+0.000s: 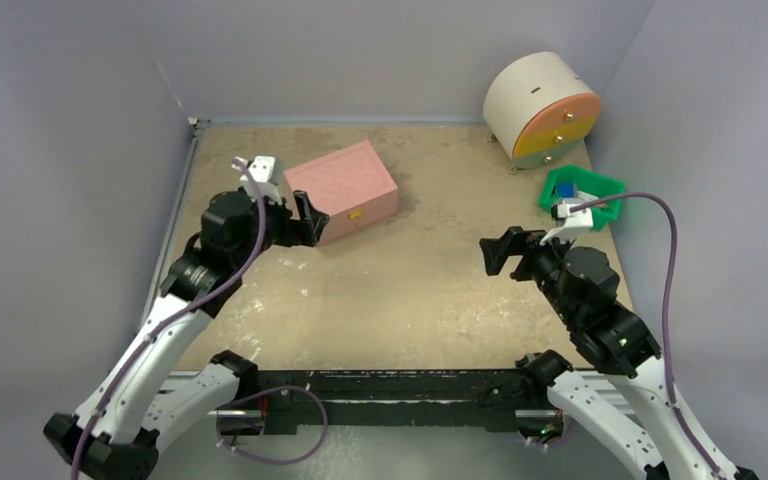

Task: Organize the mixed jewelry

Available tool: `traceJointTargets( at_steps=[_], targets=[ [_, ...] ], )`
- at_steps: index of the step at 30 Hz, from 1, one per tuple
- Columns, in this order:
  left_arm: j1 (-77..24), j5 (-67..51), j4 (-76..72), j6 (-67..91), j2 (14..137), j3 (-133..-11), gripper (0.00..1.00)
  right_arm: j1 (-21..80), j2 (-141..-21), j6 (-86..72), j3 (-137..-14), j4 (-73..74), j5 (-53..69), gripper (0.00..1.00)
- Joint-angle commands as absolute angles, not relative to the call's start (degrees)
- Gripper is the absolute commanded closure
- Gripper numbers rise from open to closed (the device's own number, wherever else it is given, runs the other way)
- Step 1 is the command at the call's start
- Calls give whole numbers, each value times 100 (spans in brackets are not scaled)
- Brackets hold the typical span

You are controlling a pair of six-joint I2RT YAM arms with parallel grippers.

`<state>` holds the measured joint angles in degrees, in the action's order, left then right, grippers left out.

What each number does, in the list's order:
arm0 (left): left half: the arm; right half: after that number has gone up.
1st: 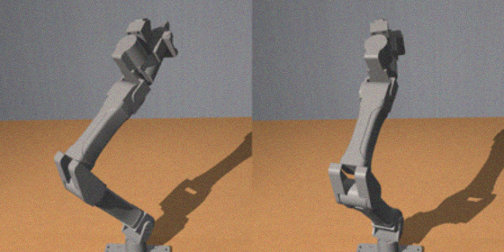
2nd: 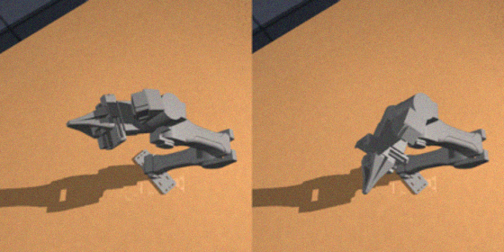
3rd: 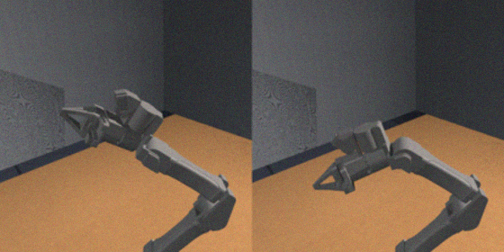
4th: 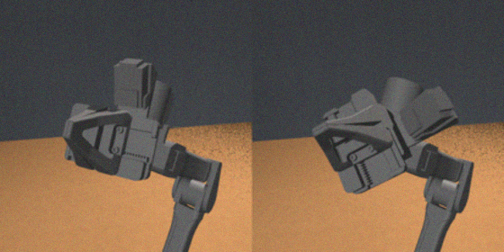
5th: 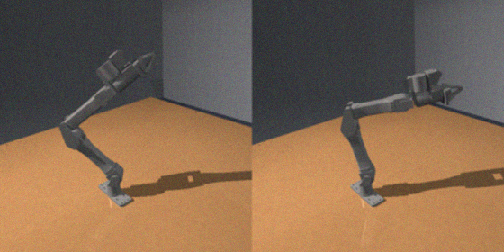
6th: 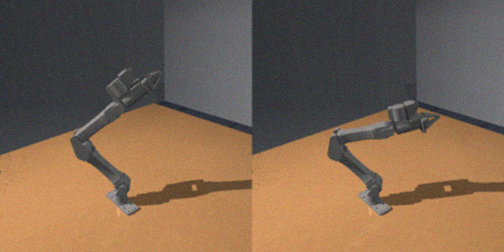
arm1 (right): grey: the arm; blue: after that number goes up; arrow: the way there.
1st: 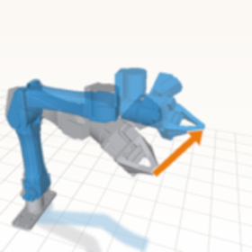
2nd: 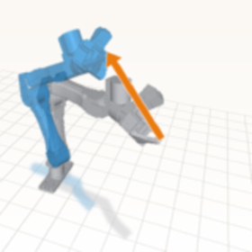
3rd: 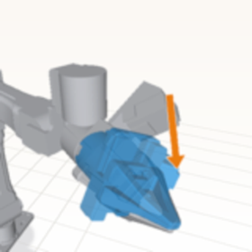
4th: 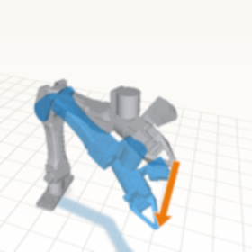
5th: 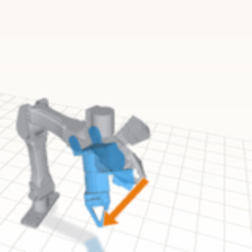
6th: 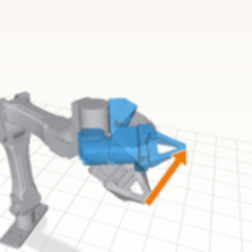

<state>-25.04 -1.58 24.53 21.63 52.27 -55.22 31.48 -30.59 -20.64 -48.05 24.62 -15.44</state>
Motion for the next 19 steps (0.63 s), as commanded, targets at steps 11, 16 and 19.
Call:
traceJointTargets(
  at_steps=[11, 16, 19],
  targets=[
    [-2522, 556, 1362, 2030, 3101, -4938, 13, 3157, -2646, -1960, -5215, 2427, -1057, 1],
    [-2514, 501, 1377, 2054, 3168, -4963, 13, 3156, -2685, -1659, -5206, 2213, -829, 1],
    [-2514, 479, 1390, 2070, 3230, -4970, 13, 3158, -2821, -1827, -5184, 2095, -1086, 1]
  ],
)
